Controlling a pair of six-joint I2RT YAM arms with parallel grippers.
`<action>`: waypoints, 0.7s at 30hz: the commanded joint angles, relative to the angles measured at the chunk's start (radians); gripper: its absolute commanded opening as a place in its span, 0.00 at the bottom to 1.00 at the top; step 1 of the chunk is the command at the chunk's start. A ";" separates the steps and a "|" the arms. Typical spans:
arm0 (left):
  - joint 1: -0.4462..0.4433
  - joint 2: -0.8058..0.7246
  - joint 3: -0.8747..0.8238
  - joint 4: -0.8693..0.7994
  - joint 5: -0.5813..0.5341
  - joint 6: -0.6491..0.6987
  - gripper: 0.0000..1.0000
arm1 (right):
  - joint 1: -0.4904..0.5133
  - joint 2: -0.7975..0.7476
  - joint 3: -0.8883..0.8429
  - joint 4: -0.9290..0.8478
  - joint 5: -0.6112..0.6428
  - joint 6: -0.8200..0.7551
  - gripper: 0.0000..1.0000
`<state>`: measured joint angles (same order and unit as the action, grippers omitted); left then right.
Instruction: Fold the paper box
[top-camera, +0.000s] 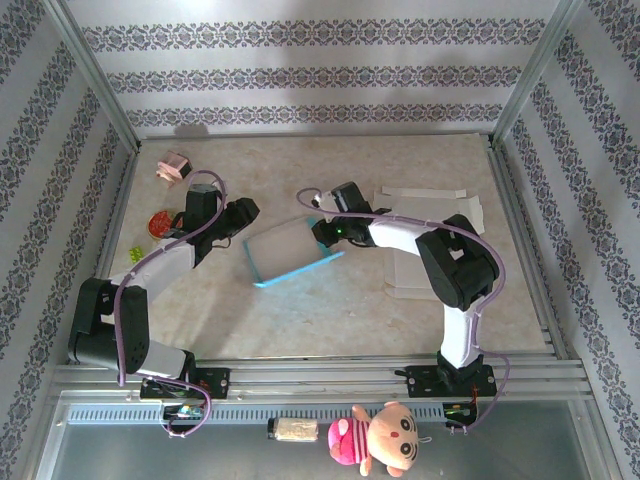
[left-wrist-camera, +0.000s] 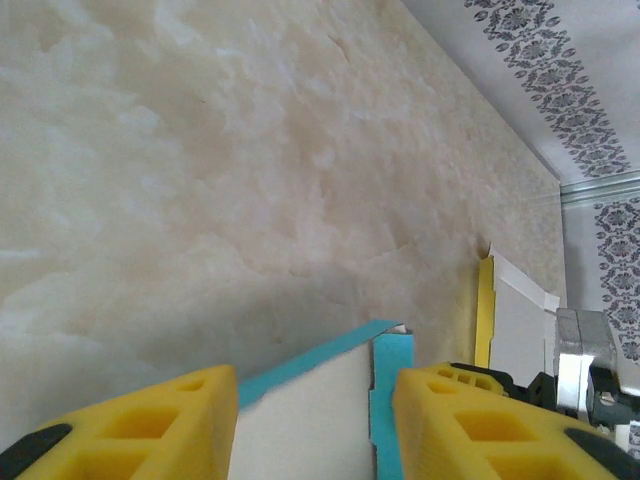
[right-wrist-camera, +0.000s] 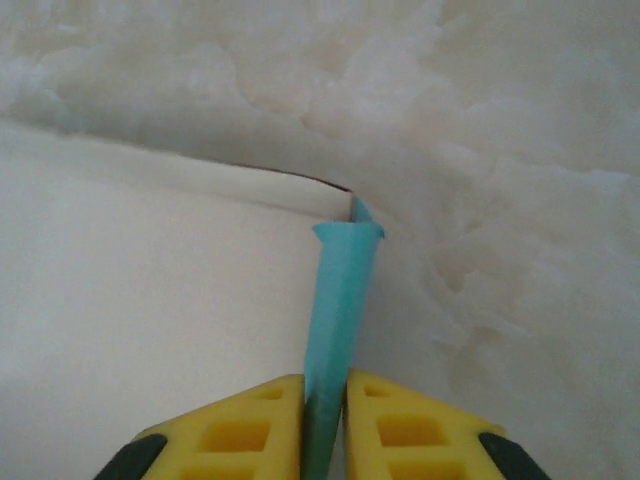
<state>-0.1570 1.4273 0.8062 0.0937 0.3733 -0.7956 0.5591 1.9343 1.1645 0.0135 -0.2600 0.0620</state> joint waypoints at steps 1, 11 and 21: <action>-0.009 -0.037 -0.007 0.006 0.015 0.016 0.51 | 0.017 -0.061 -0.020 0.065 0.106 0.045 0.10; -0.009 -0.256 -0.004 -0.068 -0.096 0.198 0.80 | 0.046 -0.251 -0.085 0.255 0.154 -0.239 0.00; -0.017 -0.226 0.169 -0.401 0.222 0.494 0.83 | 0.051 -0.346 -0.151 0.313 0.034 -0.566 0.00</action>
<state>-0.1577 1.1656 0.9081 -0.1463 0.4541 -0.4355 0.6003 1.6073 1.0374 0.3080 -0.1627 -0.3588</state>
